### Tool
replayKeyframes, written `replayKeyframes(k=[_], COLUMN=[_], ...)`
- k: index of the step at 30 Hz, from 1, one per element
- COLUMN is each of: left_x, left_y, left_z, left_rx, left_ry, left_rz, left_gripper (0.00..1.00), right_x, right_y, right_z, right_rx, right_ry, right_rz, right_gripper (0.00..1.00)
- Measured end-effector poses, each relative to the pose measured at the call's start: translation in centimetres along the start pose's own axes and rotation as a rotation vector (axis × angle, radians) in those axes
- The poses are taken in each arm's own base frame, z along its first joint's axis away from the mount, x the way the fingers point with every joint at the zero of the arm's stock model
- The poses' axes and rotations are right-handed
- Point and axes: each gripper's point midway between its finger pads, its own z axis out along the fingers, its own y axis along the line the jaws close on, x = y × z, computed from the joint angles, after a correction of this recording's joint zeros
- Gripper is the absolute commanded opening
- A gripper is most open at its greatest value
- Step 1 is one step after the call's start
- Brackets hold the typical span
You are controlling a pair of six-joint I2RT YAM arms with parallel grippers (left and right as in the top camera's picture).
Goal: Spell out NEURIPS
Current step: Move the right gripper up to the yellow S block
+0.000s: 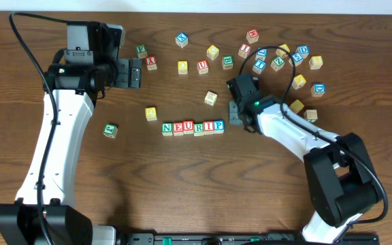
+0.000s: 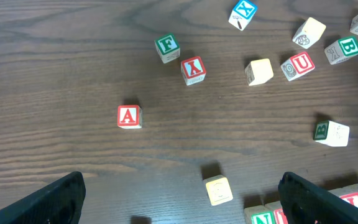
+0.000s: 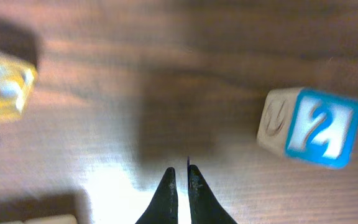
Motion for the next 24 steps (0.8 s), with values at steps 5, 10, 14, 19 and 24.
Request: replayKeyframes(k=[5, 10, 14, 19, 24], left_x=[0.0, 0.0, 0.0, 0.0, 0.0], left_y=[0.0, 0.0, 0.0, 0.0, 0.0], left_z=[0.0, 0.0, 0.0, 0.0, 0.0], left_rx=[0.0, 0.0, 0.0, 0.0, 0.0], left_ry=[0.0, 0.0, 0.0, 0.0, 0.001], left_rz=[0.0, 0.0, 0.0, 0.0, 0.0], left_gripper=[0.98, 0.98, 0.97, 0.98, 0.98], right_x=[-4.9, -9.2, -11.5, -11.0, -9.7], right_y=[0.4, 0.4, -1.2, -4.2, -6.5], right_z=[-2.3, -5.4, -7.4, -8.2, -8.1], right_rx=[-0.015, -0.026, -0.01, 0.033, 0.066], right_ry=[-0.078, -0.137, -0.15, -0.066, 0.008], right_rz=[0.008, 0.011, 0.027, 0.017, 0.01], right_gripper=[0.16, 0.2, 0.24, 0.31, 0.37])
